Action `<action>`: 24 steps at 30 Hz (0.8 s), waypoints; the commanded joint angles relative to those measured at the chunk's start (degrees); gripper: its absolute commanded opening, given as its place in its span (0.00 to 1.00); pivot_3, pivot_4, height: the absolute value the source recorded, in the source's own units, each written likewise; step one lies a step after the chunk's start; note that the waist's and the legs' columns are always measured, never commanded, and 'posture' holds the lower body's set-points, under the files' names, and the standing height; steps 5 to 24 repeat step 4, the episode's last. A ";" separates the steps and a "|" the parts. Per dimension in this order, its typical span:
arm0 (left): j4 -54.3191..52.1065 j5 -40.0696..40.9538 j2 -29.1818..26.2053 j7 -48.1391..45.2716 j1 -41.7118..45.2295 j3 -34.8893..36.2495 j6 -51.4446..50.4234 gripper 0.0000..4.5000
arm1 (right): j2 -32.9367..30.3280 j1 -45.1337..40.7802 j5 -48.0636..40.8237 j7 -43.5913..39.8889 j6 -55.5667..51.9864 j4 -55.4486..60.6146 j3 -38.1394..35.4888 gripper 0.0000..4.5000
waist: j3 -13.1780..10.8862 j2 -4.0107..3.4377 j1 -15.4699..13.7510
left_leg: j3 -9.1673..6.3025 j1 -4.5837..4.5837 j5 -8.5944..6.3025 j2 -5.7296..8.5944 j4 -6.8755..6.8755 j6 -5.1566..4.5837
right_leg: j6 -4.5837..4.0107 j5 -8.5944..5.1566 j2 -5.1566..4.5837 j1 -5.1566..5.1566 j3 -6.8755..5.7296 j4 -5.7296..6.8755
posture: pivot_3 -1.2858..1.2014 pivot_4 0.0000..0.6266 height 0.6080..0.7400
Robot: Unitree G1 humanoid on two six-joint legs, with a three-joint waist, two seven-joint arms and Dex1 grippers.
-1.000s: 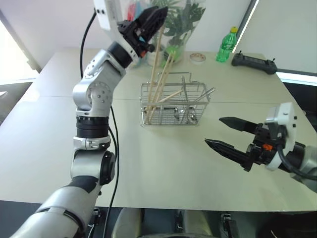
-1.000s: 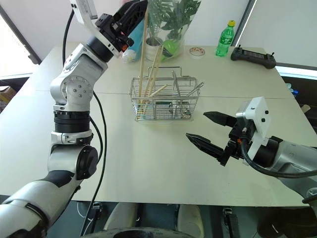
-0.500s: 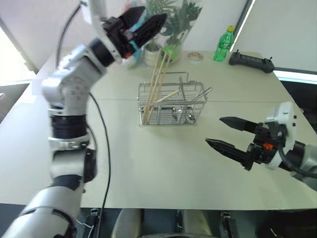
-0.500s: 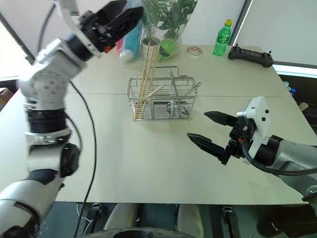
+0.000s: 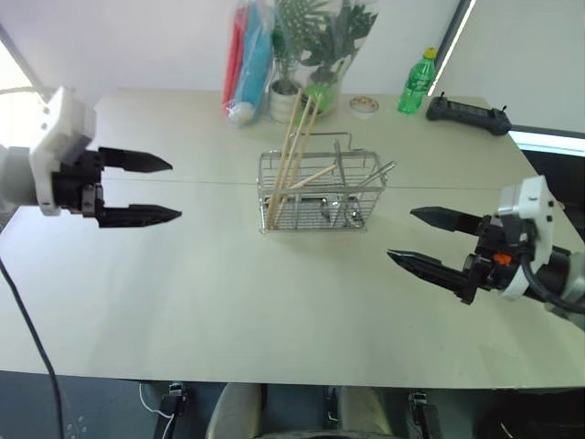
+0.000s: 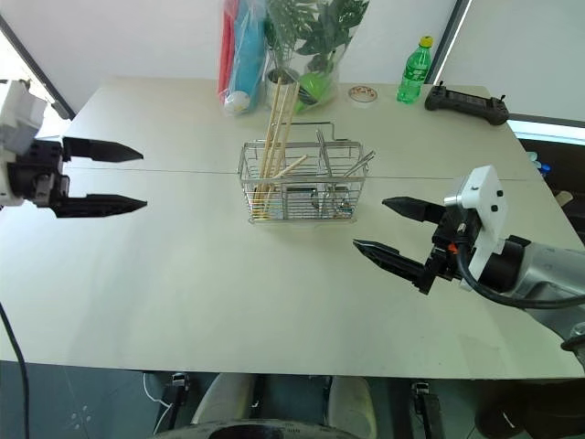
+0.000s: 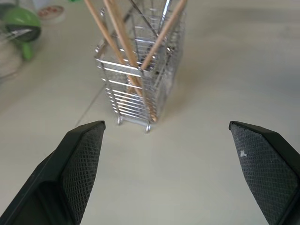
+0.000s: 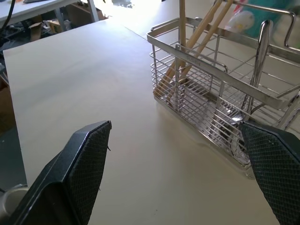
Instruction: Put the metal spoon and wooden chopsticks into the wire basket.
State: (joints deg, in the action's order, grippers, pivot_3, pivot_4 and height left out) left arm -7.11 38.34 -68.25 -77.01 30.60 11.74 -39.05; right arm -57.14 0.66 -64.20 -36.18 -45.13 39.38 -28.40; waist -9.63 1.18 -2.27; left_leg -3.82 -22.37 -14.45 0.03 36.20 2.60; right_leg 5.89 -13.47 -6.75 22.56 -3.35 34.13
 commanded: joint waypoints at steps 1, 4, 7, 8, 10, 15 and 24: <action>-3.15 1.26 0.02 1.07 -0.79 3.51 0.32 0.99 | -0.66 -1.55 0.32 -0.97 0.42 -0.33 0.04 1.00 | 0.00 0.00 0.05 | 0.01 0.00 0.00 -0.01 -0.03 0.00 | -0.01 0.00 0.00 0.02 0.00 0.00 | 0.52 0.24 0.71; -3.87 1.32 0.24 1.94 -1.23 3.65 0.20 0.99 | -0.86 -2.27 0.17 -1.32 0.09 -0.60 0.08 1.00 | -0.01 -0.02 0.09 | 0.10 -0.02 -0.02 0.01 -0.12 -0.05 | -0.02 0.01 0.01 0.10 0.01 0.03 | 0.52 0.24 0.71; -3.87 1.32 0.24 1.94 -1.23 3.65 0.20 0.99 | -0.86 -2.27 0.17 -1.32 0.09 -0.60 0.08 1.00 | -0.01 -0.02 0.09 | 0.10 -0.02 -0.02 0.01 -0.12 -0.05 | -0.02 0.01 0.01 0.10 0.01 0.03 | 0.52 0.24 0.71; -3.87 1.32 0.24 1.94 -1.23 3.65 0.20 0.99 | -0.86 -2.27 0.17 -1.32 0.09 -0.60 0.08 1.00 | -0.01 -0.02 0.09 | 0.10 -0.02 -0.02 0.01 -0.12 -0.05 | -0.02 0.01 0.01 0.10 0.01 0.03 | 0.52 0.24 0.71; -3.87 1.32 0.24 1.94 -1.23 3.65 0.20 0.99 | -0.86 -2.27 0.17 -1.32 0.09 -0.60 0.08 1.00 | -0.01 -0.02 0.09 | 0.10 -0.02 -0.02 0.01 -0.12 -0.05 | -0.02 0.01 0.01 0.10 0.01 0.03 | 0.52 0.24 0.71; -3.87 1.32 0.24 1.94 -1.23 3.65 0.20 0.99 | -0.86 -2.27 0.17 -1.32 0.09 -0.60 0.08 1.00 | -0.01 -0.02 0.09 | 0.10 -0.02 -0.02 0.01 -0.12 -0.05 | -0.02 0.01 0.01 0.10 0.01 0.03 | 0.52 0.24 0.71; -3.87 1.32 0.24 1.94 -1.23 3.65 0.20 0.99 | -0.86 -2.27 0.17 -1.32 0.09 -0.60 0.08 1.00 | -0.01 -0.02 0.09 | 0.10 -0.02 -0.02 0.01 -0.12 -0.05 | -0.02 0.01 0.01 0.10 0.01 0.03 | 0.52 0.24 0.71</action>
